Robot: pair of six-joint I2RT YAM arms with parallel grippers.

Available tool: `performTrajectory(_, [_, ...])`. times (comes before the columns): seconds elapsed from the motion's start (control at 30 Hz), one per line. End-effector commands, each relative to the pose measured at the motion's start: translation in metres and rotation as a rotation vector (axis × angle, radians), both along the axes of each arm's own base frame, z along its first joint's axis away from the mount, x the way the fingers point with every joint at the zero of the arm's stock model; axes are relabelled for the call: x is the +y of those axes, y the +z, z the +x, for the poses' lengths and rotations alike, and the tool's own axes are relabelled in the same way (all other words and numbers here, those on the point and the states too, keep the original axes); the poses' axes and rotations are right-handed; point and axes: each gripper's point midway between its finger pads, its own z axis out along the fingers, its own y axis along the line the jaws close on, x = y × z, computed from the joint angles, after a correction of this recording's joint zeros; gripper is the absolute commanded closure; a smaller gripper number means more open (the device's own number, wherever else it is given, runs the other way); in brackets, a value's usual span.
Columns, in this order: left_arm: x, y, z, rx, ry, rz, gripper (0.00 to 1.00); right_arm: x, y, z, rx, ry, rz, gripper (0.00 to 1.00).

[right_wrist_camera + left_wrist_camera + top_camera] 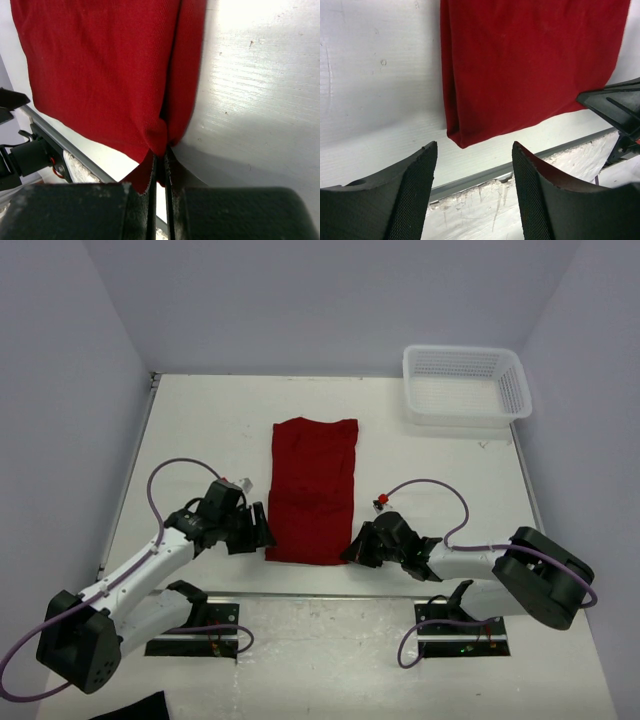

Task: Fold and stack the t-shirts
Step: Grab one side of the 2/3 rectangular tshirt with both arms

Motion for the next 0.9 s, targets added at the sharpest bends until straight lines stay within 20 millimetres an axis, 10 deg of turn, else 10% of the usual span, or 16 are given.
performTrajectory(0.0, [0.000,-0.011,-0.006,0.039,0.012,-0.015,0.38,-0.030,-0.036,-0.018,0.068,0.000,-0.162,1.00])
performTrajectory(0.43, [0.001,-0.059,-0.009,0.094,0.016,0.010,0.39,-0.030,-0.034,-0.019,0.065,0.003,-0.145,1.00])
performTrajectory(0.87, [0.007,-0.066,-0.023,0.147,0.038,0.022,0.47,-0.032,-0.033,-0.019,0.064,-0.004,-0.154,1.00])
